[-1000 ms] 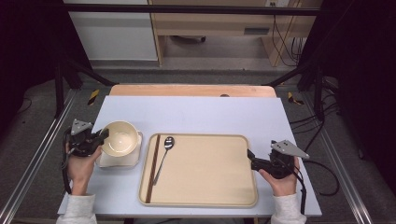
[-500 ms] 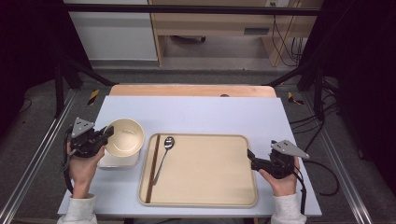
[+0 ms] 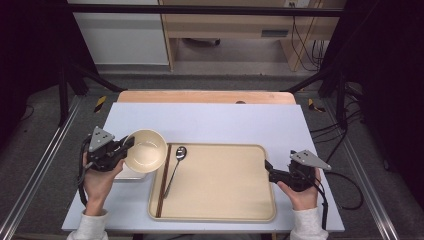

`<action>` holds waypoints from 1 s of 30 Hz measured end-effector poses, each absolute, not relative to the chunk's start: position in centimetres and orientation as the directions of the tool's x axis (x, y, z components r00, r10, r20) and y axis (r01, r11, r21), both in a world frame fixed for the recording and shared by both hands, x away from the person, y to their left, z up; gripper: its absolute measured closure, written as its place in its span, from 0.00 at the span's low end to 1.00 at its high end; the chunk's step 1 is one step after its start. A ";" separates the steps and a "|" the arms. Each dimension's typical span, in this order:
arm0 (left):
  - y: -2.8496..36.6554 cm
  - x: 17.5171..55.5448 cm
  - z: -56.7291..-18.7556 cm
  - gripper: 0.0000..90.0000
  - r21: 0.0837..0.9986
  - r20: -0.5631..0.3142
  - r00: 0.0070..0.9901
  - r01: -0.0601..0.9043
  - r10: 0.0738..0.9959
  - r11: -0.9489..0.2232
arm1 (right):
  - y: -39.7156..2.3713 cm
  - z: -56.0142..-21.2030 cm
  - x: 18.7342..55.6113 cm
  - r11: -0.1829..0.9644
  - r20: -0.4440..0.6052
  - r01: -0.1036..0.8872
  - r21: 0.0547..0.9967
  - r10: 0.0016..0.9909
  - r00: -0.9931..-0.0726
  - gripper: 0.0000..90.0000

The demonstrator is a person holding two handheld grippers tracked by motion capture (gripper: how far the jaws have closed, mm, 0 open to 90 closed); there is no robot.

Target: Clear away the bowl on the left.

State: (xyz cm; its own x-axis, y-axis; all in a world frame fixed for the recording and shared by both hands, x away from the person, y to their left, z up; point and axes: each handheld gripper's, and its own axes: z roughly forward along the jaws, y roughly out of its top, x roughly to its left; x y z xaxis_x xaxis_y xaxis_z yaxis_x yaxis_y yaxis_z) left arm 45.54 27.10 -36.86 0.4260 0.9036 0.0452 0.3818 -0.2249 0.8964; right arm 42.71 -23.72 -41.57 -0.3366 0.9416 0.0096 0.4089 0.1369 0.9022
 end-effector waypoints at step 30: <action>20.9 47.5 -37.5 0.91 0.875 0.055 0.527 0.383 0.848 -0.295 | -23.7 -41.7 42.8 0.138 0.012 0.415 0.899 0.941 -0.339 0.07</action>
